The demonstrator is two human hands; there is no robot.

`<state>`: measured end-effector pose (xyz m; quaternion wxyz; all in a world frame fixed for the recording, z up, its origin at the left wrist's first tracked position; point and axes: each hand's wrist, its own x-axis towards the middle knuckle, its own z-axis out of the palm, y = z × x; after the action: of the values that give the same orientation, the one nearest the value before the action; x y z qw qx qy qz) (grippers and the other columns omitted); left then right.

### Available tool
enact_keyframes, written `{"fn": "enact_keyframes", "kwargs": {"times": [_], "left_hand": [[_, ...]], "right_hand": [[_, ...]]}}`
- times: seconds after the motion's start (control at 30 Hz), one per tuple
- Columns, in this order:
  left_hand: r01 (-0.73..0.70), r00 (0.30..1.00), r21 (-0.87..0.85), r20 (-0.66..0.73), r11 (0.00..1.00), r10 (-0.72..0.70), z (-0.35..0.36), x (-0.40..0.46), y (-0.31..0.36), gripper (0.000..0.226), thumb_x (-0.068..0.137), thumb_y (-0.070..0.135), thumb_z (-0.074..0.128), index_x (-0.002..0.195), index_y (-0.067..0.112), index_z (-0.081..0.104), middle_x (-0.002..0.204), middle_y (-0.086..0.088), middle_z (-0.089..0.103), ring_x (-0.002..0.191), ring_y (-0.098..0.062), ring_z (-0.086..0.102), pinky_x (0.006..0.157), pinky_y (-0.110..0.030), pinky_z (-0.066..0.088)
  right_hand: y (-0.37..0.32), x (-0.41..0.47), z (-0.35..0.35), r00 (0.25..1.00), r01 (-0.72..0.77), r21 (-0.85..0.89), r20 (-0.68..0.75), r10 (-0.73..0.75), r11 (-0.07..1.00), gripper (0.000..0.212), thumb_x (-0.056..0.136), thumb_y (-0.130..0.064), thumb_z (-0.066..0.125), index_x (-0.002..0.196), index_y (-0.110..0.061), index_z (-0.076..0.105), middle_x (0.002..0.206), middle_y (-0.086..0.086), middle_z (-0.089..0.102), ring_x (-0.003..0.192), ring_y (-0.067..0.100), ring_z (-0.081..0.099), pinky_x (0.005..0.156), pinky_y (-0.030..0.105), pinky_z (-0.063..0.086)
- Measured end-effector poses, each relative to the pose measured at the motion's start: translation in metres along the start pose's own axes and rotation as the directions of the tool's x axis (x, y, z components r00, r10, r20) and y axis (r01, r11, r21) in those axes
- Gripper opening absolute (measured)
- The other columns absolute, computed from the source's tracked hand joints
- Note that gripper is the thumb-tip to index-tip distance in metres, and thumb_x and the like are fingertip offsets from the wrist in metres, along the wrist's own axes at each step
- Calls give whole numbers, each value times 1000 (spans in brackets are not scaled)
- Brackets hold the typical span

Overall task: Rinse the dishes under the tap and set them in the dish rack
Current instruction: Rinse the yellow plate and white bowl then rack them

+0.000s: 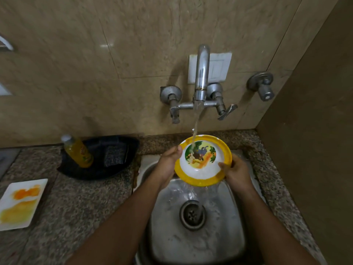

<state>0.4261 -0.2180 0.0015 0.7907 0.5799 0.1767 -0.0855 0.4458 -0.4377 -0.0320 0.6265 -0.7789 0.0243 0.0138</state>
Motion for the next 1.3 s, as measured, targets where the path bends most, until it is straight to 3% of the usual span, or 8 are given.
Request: {"fn": "enact_keyframes", "kwargs": {"times": [0.23, 0.4, 0.53, 0.67, 0.97, 1.1, 1.2, 1.3], "left_hand": [[380, 923, 10, -70, 925, -378, -7, -7, 9, 63, 91, 69, 38, 110, 16, 66, 104, -16, 71, 94, -34, 68, 90, -47, 53], [346, 895, -329, -164, 879, -414, -9, -12, 3, 32, 98, 1, 44, 127, -7, 55, 108, -22, 65, 93, -35, 63, 78, -46, 59], [303, 899, -331, -211, 894, -383, -12, -11, -6, 33, 97, -3, 41, 127, -8, 54, 122, -22, 64, 105, -35, 62, 76, -42, 53], [239, 943, -250, -170, 938, -286, -14, -11, -11, 35, 92, 10, 57, 124, -4, 60, 122, -24, 65, 107, -40, 63, 89, -50, 53], [-57, 920, 487, -312, 871, 235, 25, -11, -1, 24, 92, 24, 61, 71, 18, 71, 78, -4, 73, 81, -25, 68, 84, -42, 53], [-94, 868, 594, -344, 799, 357, 19, -14, -5, 33, 90, 37, 55, 73, 13, 70, 78, -7, 72, 79, -28, 66, 80, -42, 54], [-84, 829, 598, -402, 797, 390, 12, -17, -10, 29, 94, 30, 56, 75, 13, 71, 79, -7, 72, 79, -26, 65, 81, -42, 53], [-81, 806, 629, -414, 773, 422, 7, -22, -13, 34, 93, 38, 55, 73, 13, 67, 75, -4, 69, 77, -26, 64, 78, -42, 53]], "right_hand": [[-7, -13, -1, 978, 191, -285, -31, -208, 939, 30, 86, 2, 64, 108, -17, 73, 96, -11, 72, 89, 3, 64, 86, 32, 55], [1, -29, 8, 919, 394, -291, 102, -381, 872, 54, 79, 12, 65, 123, -19, 68, 123, -10, 67, 118, 3, 59, 103, 31, 48], [6, -44, 5, 893, 430, -318, 285, -347, 845, 69, 69, 2, 71, 132, -24, 60, 139, -11, 55, 130, -1, 47, 110, 31, 41], [15, -58, -6, 816, 497, -420, 525, -244, 759, 90, 75, -24, 70, 153, -32, 26, 161, -14, 17, 148, 2, 15, 117, 24, 22], [-27, -47, 47, 778, 627, -532, 449, -438, 569, 61, 100, -38, 29, 155, -13, 21, 163, 2, 16, 151, 12, 6, 123, 36, 9], [-38, -40, 62, 867, 497, -471, 305, -394, 729, 59, 99, -35, 26, 151, -10, 34, 158, 0, 26, 147, 10, 21, 121, 35, 20], [-35, -45, 70, 790, 610, -477, 436, -432, 633, 58, 98, -33, 26, 152, -10, 31, 159, 3, 25, 149, 11, 16, 122, 32, 12], [-28, -42, 65, 903, 420, -462, 296, -311, 781, 60, 99, -41, 23, 154, -18, 23, 159, -4, 23, 148, 7, 21, 119, 19, 12]]}}
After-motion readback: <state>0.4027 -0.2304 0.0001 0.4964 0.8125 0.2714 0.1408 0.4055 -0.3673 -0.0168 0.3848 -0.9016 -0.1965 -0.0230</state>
